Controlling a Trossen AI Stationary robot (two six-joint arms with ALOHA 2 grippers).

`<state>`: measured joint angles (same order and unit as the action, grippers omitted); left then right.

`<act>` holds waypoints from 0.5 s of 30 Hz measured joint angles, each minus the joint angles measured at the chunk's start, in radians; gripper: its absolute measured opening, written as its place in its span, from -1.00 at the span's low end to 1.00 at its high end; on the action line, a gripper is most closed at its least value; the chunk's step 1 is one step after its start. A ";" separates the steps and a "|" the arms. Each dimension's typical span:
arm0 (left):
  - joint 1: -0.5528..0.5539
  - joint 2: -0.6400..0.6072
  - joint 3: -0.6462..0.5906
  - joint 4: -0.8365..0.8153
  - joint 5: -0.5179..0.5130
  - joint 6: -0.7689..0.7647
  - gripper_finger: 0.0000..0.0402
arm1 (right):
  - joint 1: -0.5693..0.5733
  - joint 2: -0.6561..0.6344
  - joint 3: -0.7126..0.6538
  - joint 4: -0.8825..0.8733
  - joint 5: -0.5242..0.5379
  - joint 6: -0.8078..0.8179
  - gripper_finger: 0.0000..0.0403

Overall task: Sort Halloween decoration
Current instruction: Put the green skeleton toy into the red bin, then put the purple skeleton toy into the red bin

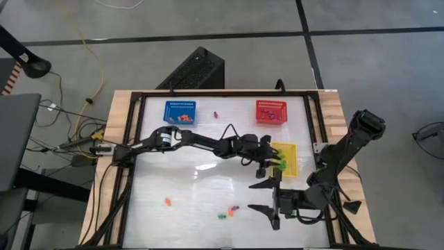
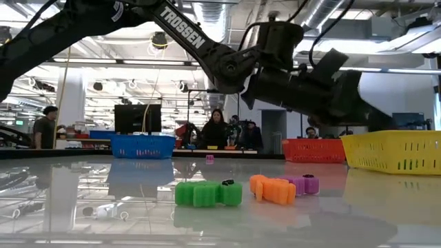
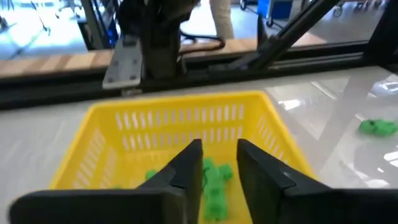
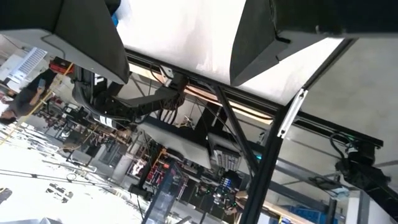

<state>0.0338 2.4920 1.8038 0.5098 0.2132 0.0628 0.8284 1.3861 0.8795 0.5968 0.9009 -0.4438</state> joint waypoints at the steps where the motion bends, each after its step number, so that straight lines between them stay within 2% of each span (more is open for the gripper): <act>1: 0.000 0.000 0.000 0.003 0.001 0.006 -0.51 | -0.001 0.000 0.000 -0.001 0.000 0.000 0.54; 8: -0.002 -0.007 0.000 -0.006 0.054 0.009 -0.21 | -0.029 0.000 0.000 -0.051 -0.005 0.050 0.54; 12: 0.010 -0.063 0.000 -0.165 0.068 0.061 -0.17 | -0.042 0.000 0.000 -0.071 -0.009 0.076 0.54; 15: 0.025 -0.141 0.000 -0.381 0.043 0.138 -0.16 | -0.038 0.000 0.000 -0.069 -0.009 0.076 0.54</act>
<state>0.0592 2.3506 1.8038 0.1289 0.2559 0.2010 0.7906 1.3861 0.8795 0.5275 0.8920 -0.3676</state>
